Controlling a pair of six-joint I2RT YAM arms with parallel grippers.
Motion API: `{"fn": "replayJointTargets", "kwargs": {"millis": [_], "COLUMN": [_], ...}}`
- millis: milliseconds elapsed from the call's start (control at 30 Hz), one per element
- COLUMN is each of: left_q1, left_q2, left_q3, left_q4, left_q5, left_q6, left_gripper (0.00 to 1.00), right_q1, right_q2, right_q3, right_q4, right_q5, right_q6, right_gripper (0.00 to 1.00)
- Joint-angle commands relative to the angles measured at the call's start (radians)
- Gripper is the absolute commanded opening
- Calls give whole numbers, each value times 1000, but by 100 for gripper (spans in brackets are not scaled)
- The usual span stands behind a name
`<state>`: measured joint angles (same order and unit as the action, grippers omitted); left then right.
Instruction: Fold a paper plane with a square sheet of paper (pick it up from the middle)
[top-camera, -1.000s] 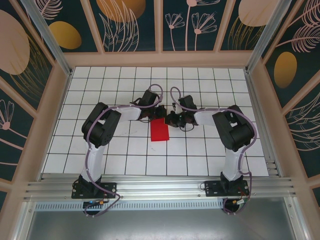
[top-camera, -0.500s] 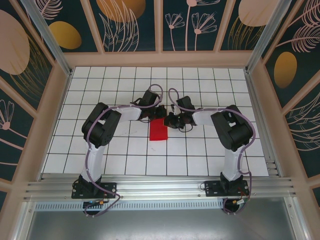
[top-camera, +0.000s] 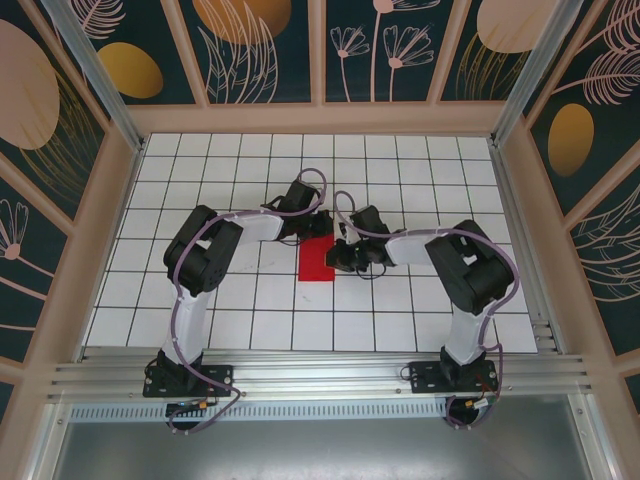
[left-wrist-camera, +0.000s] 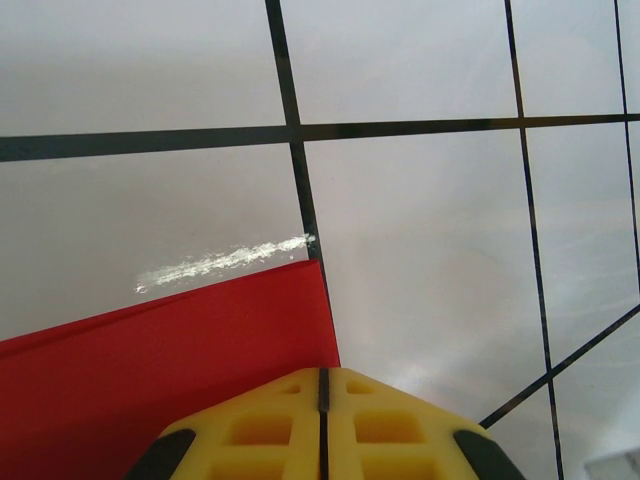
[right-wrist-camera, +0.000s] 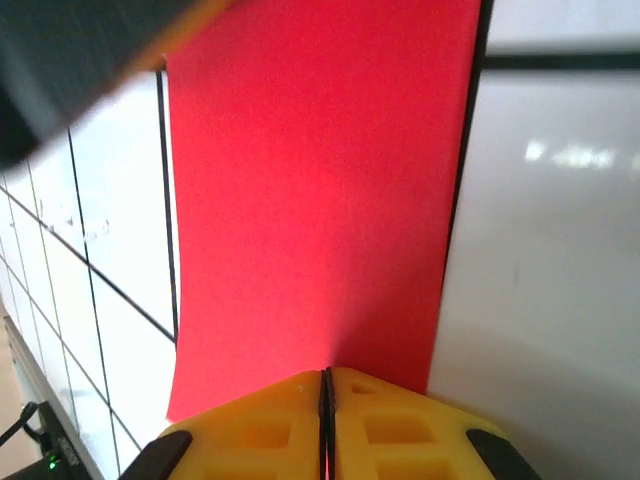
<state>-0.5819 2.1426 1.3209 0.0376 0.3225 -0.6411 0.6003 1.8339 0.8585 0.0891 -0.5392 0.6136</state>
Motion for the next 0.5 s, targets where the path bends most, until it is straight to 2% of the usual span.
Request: {"fn": "replayJointTargets", "kwargs": {"millis": [0, 267, 467], "left_q1": [16, 16, 16], "left_q2": [45, 36, -41], "left_q3": [-3, -5, -4], "left_q4": [-87, -81, -36], "left_q5": [-119, -112, -31], "left_q6": [-9, -4, 14], "left_gripper": [9, 9, 13], "right_q1": [54, 70, 24], "right_q2": [-19, -109, -252], "right_q3": [-90, -157, -117], "right_q4": [-113, -86, -53], "right_q5": [-39, -26, 41], "right_q6": [59, 93, 58], "right_gripper": [11, 11, 13]}}
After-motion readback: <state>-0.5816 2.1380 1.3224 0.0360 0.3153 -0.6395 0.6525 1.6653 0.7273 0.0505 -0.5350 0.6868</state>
